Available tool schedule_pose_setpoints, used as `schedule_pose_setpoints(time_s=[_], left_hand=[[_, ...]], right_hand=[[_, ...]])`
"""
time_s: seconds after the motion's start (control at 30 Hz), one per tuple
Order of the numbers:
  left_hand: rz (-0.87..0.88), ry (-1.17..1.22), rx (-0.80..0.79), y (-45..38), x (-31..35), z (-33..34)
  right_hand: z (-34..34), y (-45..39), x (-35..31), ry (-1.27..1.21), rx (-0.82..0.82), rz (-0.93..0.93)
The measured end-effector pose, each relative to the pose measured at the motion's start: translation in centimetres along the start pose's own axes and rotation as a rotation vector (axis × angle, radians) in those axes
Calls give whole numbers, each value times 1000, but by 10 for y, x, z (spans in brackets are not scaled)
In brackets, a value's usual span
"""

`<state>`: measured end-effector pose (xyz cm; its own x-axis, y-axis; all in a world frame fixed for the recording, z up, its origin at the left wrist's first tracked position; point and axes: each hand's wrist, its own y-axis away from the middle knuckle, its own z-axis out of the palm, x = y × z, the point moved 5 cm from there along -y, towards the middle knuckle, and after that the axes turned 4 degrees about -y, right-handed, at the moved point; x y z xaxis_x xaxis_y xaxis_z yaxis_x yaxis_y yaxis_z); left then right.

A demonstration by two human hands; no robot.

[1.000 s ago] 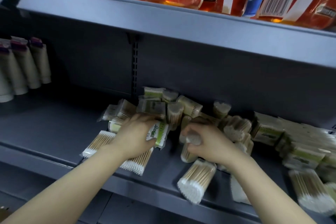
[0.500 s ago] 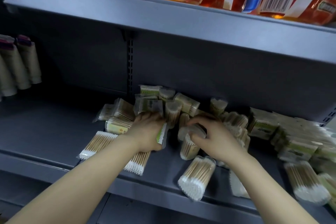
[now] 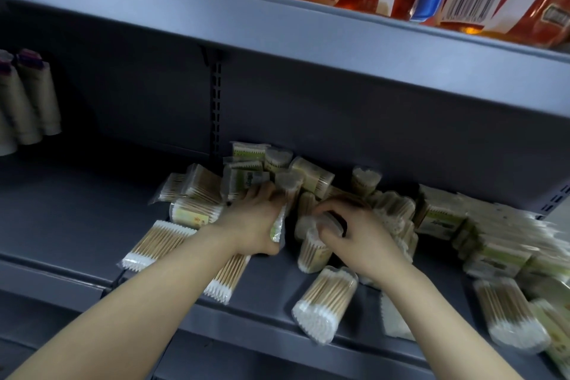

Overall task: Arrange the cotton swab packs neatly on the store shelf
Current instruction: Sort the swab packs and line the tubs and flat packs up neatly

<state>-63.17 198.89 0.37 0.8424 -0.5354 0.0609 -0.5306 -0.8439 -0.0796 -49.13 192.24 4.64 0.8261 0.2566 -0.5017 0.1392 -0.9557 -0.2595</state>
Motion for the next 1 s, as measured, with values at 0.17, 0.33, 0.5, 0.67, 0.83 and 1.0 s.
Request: schedule_pose_setpoints(time_s=[0.17, 0.33, 0.5, 0.67, 0.83, 1.0], left_hand=[[-15, 80, 108, 1, -3, -16], [-72, 140, 239, 10, -7, -36], [-115, 160, 374, 26, 4, -56], [-85, 185, 561, 40, 26, -72], [-35, 206, 567, 50, 52, -78], [95, 180, 553, 55, 77, -70]], right_hand=[[-4, -3, 3, -22, 70, -53], [-9, -4, 5, -40, 88, -48], [-18, 0, 1, -86, 142, -51], [-30, 10, -6, -197, 226, -48], [-47, 25, -10, -251, 239, -16], [-58, 43, 3, -243, 222, 44]])
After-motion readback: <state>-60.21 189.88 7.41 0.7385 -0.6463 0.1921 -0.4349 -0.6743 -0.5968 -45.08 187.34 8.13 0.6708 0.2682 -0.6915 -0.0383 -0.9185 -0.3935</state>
